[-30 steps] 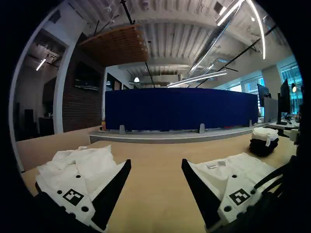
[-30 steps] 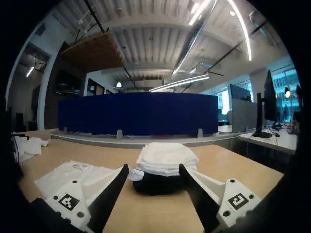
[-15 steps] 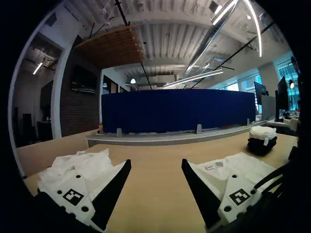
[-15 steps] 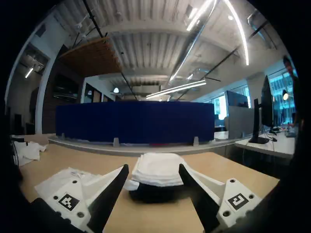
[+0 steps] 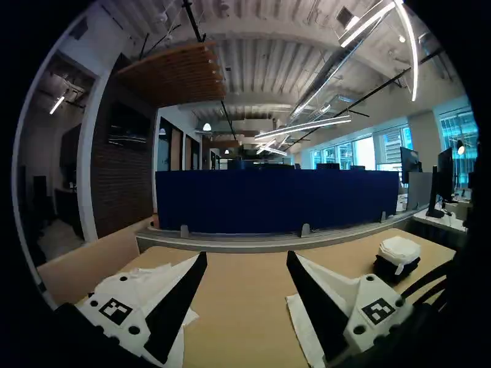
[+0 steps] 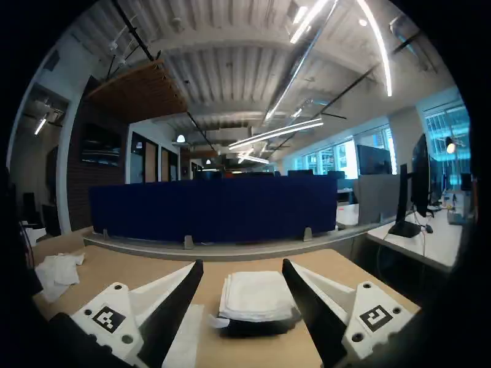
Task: Fold towel
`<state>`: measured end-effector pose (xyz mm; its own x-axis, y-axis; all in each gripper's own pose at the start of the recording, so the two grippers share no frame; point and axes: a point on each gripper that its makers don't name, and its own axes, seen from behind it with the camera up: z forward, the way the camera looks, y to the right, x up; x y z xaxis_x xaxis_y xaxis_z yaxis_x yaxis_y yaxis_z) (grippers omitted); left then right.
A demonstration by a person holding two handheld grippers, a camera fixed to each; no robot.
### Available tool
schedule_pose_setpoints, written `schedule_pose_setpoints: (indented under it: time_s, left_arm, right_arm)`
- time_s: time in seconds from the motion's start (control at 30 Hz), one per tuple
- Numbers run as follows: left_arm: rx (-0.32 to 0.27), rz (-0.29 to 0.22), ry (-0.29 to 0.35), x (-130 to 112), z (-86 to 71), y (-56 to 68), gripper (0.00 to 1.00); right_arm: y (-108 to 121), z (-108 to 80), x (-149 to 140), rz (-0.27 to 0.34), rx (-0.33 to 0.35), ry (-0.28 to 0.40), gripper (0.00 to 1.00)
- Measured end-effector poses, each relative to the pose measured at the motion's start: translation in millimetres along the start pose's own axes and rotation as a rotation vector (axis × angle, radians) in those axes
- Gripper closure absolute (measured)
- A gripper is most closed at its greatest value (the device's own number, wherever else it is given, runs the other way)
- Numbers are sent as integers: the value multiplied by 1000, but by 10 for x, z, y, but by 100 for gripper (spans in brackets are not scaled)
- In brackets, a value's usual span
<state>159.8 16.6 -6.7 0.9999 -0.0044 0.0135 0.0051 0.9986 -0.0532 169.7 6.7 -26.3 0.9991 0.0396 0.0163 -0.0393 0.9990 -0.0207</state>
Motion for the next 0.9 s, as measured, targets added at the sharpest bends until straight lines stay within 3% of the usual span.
schedule_pose_setpoints:
  time_s: [0.2,0.4,0.7,0.9]
  left_arm:
    - [13,1,11,453,-47,-20,3]
    - [-30,11,-12,577,-56,110,3]
    - [-201,36,-140,417,-102,442,4]
    - [-323,97,-233,258,-164,653,3]
  right_arm:
    - [-14,-29,353,-3,-3,-4,0]
    - [-57,-20,472,-21,25,-24,0]
    - [-247,-27,305,-85,141,-148,0]
    - [-485,-87,141,-158,281,-267,0]
